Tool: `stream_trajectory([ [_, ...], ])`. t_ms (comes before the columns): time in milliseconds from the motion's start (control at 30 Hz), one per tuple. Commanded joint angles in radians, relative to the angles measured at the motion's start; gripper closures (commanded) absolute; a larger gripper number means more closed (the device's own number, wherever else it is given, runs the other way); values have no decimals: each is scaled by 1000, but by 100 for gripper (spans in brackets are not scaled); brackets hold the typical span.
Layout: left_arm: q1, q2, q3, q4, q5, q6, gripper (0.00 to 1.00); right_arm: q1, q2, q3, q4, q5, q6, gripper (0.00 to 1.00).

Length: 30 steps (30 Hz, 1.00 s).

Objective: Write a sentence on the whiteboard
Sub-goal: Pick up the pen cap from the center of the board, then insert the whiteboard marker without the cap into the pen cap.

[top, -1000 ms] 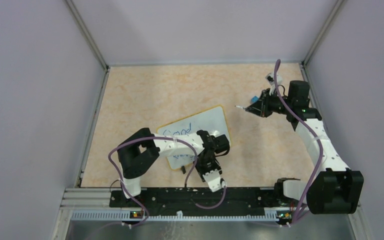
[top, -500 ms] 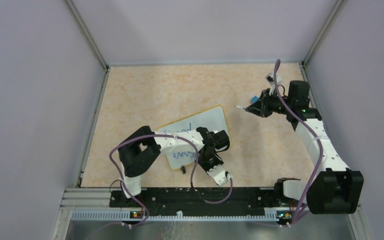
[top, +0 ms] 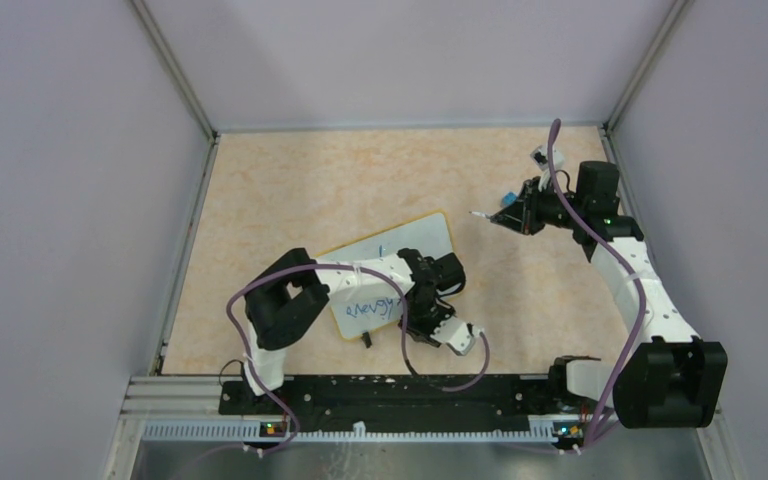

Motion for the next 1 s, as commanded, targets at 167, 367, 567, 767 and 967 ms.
stream_trajectory([
  [167, 4, -40, -43, 45, 59, -113, 79, -4, -18, 2, 11, -27, -14, 100],
  [367, 6, -84, -2, 15, 137, -216, 94, -5, -21, 3, 5, -37, -13, 100],
  [567, 88, -148, 121, -80, 249, -301, 100, -4, -24, 6, 0, -79, -14, 100],
  [767, 238, -249, 214, -123, 326, -353, 100, -4, -44, 7, -25, -174, -13, 100],
  [967, 307, -385, 202, -111, 240, -390, 100, 45, -36, 43, -207, -290, -178, 100],
])
